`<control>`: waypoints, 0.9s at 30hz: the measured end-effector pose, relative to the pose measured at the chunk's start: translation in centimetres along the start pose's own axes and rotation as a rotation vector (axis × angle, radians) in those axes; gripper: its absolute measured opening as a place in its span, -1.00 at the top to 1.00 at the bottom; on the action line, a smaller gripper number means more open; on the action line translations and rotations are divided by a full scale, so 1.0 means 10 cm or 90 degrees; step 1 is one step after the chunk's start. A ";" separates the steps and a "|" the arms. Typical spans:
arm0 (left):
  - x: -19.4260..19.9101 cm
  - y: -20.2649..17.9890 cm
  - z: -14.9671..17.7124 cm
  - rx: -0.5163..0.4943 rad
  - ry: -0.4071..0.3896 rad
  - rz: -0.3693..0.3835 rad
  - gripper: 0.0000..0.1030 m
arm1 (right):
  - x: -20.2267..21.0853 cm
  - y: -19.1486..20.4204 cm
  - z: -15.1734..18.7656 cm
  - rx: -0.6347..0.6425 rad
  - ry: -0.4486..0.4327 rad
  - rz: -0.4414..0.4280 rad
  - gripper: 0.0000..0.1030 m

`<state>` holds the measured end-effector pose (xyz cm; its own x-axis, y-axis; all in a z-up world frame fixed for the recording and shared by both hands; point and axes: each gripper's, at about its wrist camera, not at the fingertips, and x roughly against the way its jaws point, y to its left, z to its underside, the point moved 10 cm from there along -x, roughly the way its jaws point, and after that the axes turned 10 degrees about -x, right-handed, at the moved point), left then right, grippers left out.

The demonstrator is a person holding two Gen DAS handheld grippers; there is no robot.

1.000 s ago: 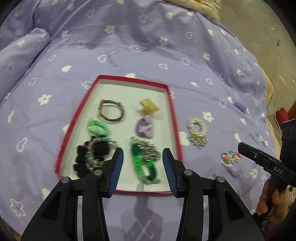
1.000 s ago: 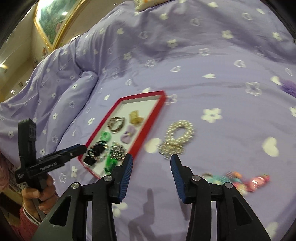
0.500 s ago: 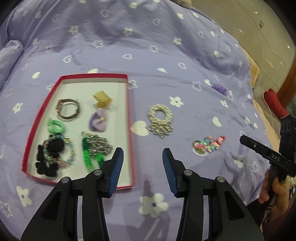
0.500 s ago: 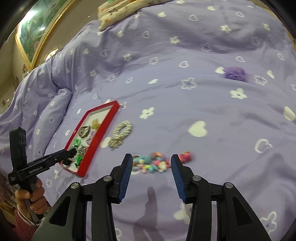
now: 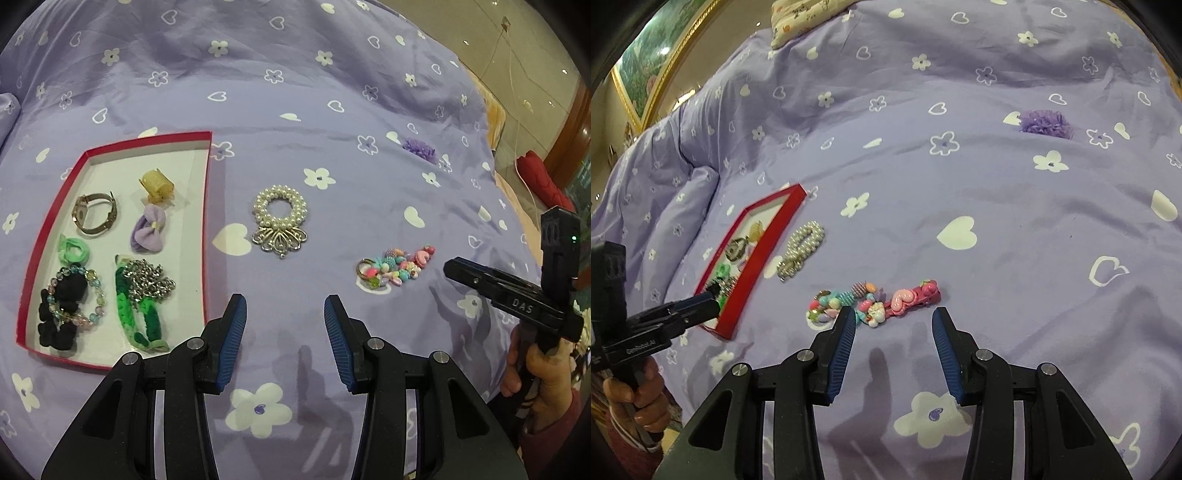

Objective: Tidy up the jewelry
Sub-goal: 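Grasp the candy-bead bracelet with the left tool while the right tool grasps its pink charm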

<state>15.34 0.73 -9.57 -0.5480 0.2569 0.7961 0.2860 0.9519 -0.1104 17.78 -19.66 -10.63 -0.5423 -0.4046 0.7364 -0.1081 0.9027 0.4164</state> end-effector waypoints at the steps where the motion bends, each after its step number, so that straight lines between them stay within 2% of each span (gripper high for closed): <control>1: -0.02 0.00 0.01 0.000 0.003 0.001 0.17 | -0.02 -0.01 0.00 0.000 0.002 0.002 0.12; 12: -0.25 -0.15 0.00 -0.007 0.025 0.019 0.17 | -0.30 -0.05 -0.02 0.003 0.034 0.003 0.15; 13: -0.27 -0.16 0.00 -0.008 0.026 0.021 0.17 | -0.34 -0.04 -0.03 0.001 0.034 -0.001 0.20; 15: -0.31 -0.20 -0.01 -0.010 0.029 0.025 0.17 | -0.41 -0.06 -0.08 0.005 0.035 0.013 0.48; 20: -0.41 -0.34 -0.06 -0.024 0.037 0.038 0.17 | -0.52 -0.13 -0.26 -0.006 0.011 0.031 0.49; 24: -0.48 -0.49 -0.15 -0.046 0.037 0.052 0.17 | -0.45 -0.27 -0.41 -0.020 -0.027 0.065 0.49; 27: -0.58 -0.60 -0.28 -0.065 0.036 0.060 0.17 | -0.40 -0.40 -0.45 -0.039 -0.030 0.067 0.49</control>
<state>18.99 -6.97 -11.84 -0.4702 0.3319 0.8178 0.4142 0.9012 -0.1276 24.11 -22.30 -12.89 -0.5868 -0.3000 0.7521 0.0019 0.9283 0.3718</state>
